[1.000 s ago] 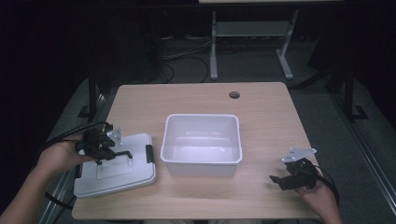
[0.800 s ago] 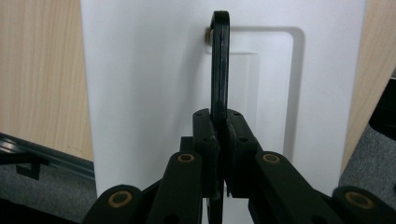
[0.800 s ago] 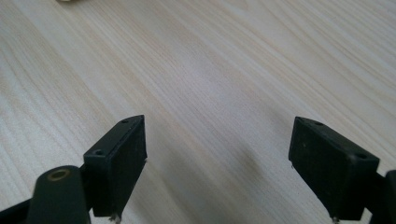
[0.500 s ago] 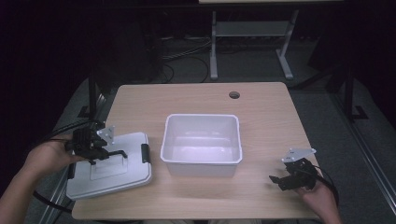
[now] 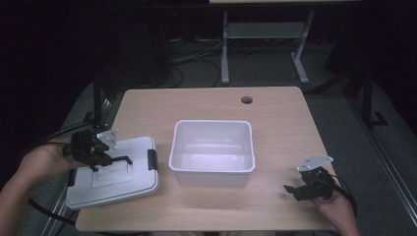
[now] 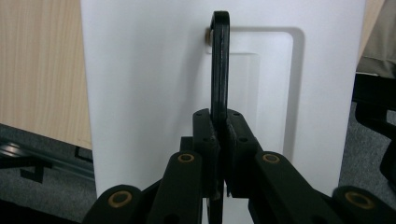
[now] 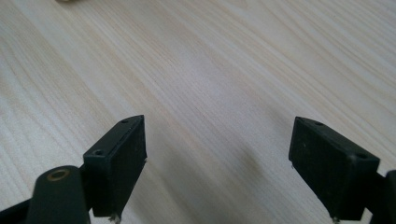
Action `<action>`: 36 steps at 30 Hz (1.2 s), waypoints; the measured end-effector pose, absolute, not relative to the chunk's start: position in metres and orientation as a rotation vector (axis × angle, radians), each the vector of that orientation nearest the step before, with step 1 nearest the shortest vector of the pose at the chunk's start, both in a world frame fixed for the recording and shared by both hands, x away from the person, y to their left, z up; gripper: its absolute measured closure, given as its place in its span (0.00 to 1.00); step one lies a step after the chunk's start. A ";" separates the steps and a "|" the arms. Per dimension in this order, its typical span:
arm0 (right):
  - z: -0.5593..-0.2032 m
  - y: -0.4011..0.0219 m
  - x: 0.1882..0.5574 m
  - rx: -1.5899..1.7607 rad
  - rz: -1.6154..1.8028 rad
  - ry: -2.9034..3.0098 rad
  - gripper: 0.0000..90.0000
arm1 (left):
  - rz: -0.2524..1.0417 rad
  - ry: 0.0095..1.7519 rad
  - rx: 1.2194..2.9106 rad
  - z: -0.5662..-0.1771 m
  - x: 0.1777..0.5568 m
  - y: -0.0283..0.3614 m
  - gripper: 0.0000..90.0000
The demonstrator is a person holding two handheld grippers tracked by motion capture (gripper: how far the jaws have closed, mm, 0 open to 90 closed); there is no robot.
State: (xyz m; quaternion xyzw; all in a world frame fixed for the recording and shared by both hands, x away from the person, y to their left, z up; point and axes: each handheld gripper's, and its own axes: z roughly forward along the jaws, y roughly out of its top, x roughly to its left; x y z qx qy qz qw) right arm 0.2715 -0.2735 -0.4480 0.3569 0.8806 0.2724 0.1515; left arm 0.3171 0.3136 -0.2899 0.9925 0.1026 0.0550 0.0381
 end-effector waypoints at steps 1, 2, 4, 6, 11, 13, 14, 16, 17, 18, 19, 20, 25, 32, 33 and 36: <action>-0.448 -0.274 0.271 1.025 0.782 2.527 0.21 | 0.166 0.315 3.046 -0.289 0.317 0.314 0.94; -0.449 -0.274 0.271 1.024 0.782 2.527 0.21 | 0.168 0.318 3.043 -0.288 0.316 0.314 0.94; -0.449 -0.274 0.271 1.024 0.786 2.527 0.21 | 0.166 0.316 3.040 -0.286 0.316 0.314 0.94; -0.448 -0.274 0.271 1.026 0.787 2.525 0.21 | 0.169 0.313 3.041 -0.283 0.315 0.315 0.94; -0.448 -0.274 0.271 1.024 0.784 2.524 0.20 | 0.169 0.314 3.029 -0.277 0.314 0.315 0.94; -0.448 -0.274 0.271 1.028 0.785 2.524 0.20 | 0.166 0.310 3.032 -0.274 0.314 0.314 0.94; -0.448 -0.274 0.271 1.031 0.787 2.523 0.20 | 0.167 0.301 3.039 -0.273 0.314 0.314 0.94; -0.447 -0.274 0.271 1.034 0.790 2.524 0.20 | 0.167 0.298 3.036 -0.270 0.313 0.313 0.94; -0.447 -0.274 0.271 1.031 0.789 2.525 0.20 | 0.164 0.297 3.037 -0.269 0.313 0.313 0.94; -0.447 -0.274 0.270 1.030 0.788 2.528 0.20 | 0.163 0.299 3.034 -0.268 0.313 0.312 0.94; -0.447 -0.273 0.270 1.028 0.787 2.530 0.20 | 0.163 0.299 3.034 -0.268 0.313 0.312 0.94; -0.447 -0.273 0.270 1.023 0.787 2.531 0.20 | 0.164 0.289 3.040 -0.264 0.313 0.310 0.94; -0.447 -0.273 0.270 1.023 0.792 2.528 0.20 | 0.167 0.281 3.032 -0.256 0.313 0.307 0.94; -0.446 -0.273 0.270 1.029 0.800 2.528 0.20 | 0.178 0.274 3.027 -0.243 0.312 0.304 0.94; -0.446 -0.273 0.270 1.031 0.802 2.528 0.20 | 0.178 0.274 3.027 -0.243 0.312 0.304 0.94; -0.446 -0.274 0.270 1.020 0.794 2.526 0.20 | 0.182 0.264 3.025 -0.237 0.311 0.303 0.94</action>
